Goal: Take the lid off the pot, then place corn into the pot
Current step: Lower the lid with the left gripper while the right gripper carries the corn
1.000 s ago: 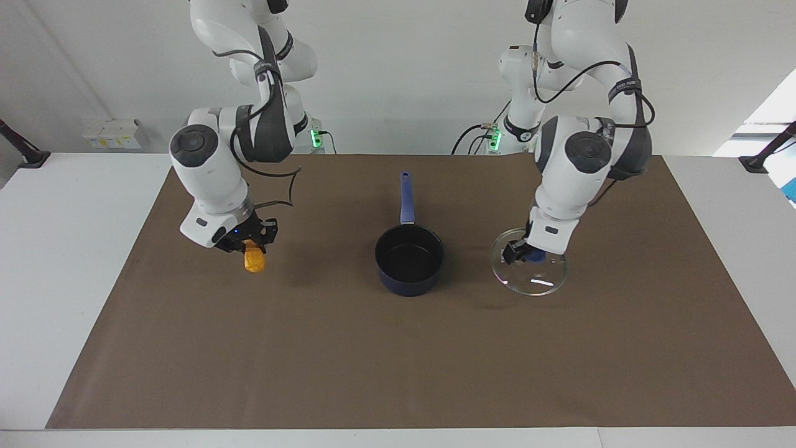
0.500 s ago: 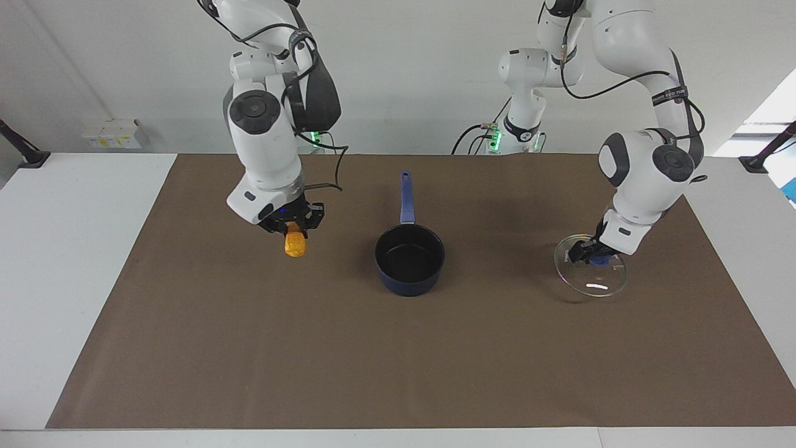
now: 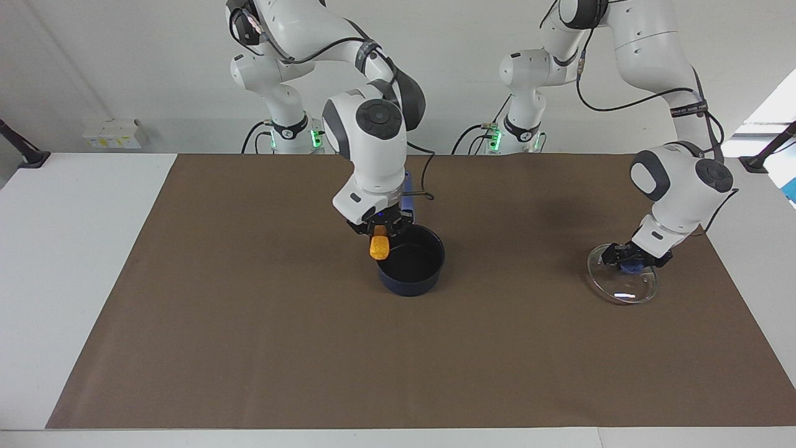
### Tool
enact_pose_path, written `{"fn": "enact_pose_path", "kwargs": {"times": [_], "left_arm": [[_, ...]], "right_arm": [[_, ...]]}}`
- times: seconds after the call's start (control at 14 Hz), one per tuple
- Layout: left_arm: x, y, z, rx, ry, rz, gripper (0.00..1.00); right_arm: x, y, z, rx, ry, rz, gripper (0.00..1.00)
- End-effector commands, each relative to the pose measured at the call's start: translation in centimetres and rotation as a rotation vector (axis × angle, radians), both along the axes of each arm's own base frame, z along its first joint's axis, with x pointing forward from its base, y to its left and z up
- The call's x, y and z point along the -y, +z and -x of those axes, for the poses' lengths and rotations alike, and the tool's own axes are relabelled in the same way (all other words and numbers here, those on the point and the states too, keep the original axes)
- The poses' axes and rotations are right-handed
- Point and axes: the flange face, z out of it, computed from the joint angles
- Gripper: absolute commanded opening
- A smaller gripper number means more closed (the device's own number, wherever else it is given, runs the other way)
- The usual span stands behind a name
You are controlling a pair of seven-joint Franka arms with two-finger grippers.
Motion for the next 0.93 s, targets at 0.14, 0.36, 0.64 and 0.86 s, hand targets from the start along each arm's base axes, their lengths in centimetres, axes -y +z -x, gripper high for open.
{"fn": "enact_pose_path", "kwargs": {"times": [0.14,0.36,0.64,0.86], "left_arm": [[0.8,1.1,-0.3,0.029,-0.034,0.011,1.0],[1.7,3.5,-1.1,0.027,0.014,0.023,1.0],[6.8,8.2,-2.4,0.033,0.149,0.046,1.0],[9.3,13.6,-2.6,0.004,0.166,0.047,1.0]], "right_arm": [[-4.0,-3.6,0.6,-0.014,0.029,-0.018,0.0],[-4.4,-4.4,0.2,0.015,0.029,-0.04,0.0],[-4.2,-7.3,0.8,0.017,0.034,-0.041,0.0],[-4.3,-8.1,1.0,0.019,0.033,-0.047,0.0]]}}
